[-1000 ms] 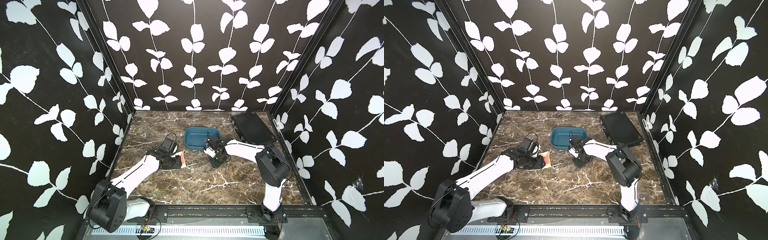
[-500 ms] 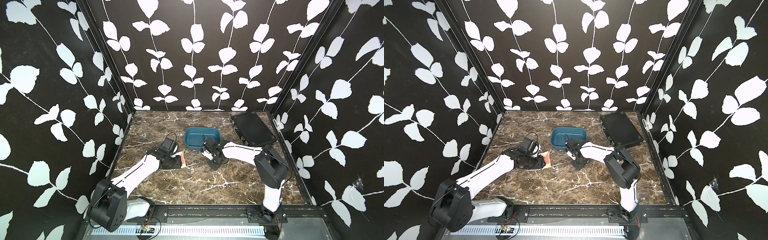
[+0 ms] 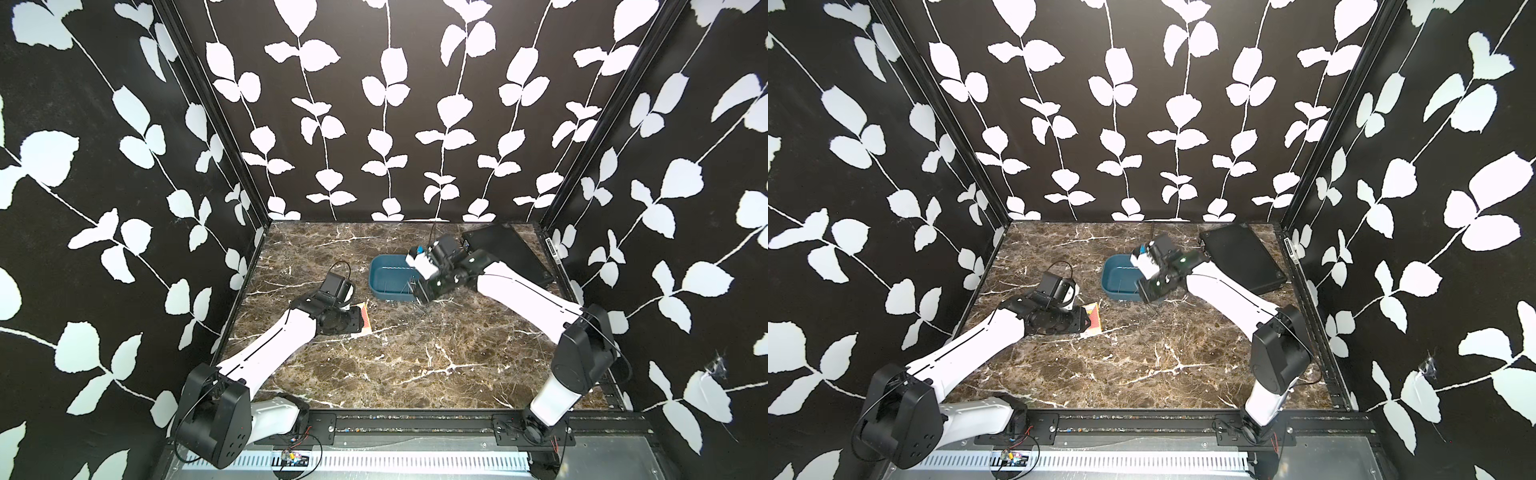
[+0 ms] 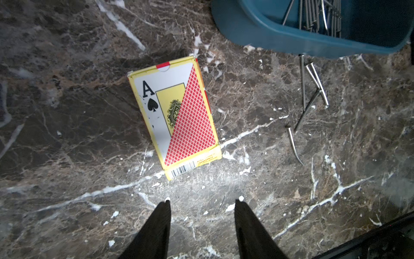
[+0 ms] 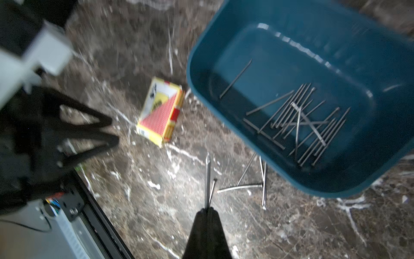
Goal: Put the nails on the desktop into the storage box
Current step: Pick up the nail from the center of the board, then place the nail in the storage box.
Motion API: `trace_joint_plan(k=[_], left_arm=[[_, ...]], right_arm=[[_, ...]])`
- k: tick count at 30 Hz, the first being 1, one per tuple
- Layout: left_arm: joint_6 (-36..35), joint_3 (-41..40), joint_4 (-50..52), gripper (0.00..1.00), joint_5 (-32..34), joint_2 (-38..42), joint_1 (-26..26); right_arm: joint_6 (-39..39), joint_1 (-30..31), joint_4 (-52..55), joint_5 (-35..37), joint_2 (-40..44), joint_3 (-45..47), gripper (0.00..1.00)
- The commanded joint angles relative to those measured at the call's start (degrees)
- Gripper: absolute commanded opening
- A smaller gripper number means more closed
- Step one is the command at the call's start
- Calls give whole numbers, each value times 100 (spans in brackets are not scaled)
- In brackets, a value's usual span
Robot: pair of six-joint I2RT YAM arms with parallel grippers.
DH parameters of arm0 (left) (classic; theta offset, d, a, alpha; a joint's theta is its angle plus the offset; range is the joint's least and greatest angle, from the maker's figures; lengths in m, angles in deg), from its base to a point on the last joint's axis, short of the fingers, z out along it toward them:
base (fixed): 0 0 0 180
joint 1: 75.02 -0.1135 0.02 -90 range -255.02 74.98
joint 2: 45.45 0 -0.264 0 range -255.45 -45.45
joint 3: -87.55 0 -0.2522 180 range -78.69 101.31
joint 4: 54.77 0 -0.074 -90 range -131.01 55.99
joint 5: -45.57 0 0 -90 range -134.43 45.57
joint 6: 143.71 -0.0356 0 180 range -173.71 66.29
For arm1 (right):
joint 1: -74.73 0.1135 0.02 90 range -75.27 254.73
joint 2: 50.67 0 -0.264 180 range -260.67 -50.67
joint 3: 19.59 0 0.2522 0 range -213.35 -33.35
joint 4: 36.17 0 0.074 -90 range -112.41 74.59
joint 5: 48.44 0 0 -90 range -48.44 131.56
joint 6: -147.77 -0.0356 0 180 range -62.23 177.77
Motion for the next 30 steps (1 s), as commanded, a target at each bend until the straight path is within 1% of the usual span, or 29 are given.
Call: trace_joint_plan(k=[1,4,8,14,19,22,25,27,30], left_arm=[[64,169,-73,49,-17,98,-40],[54,279,-34,49,-39,40,-38],[70,371,4,48,-141,10,-41],[193,346,-164,49,-479,-90,-24],[264,291,-722,54,-1031,-234,20],[290,307,-1052,57,-1301,-337,43],[247,374,-1183,60,-1383,-456,48],[228,416,-1255,61,-1446,-544,48],[172,464,-1319,61,-1535,-642,44]], right_arm=[[-1006,-246,-374,-172,-458,-540,0],[-1439,-357,-398,197,-956,-984,0],[-1670,-424,-306,686,-1604,-1406,0],[-1818,-502,-522,1003,-2203,-1411,0],[-1760,-562,-590,985,-2432,-1366,1],[-1687,-579,-552,1019,-2339,-1249,16],[-1458,-568,-519,1147,-1981,-1006,29],[-1286,-559,-471,1219,-1609,-752,32],[-1009,-460,-344,1341,-948,-176,32]])
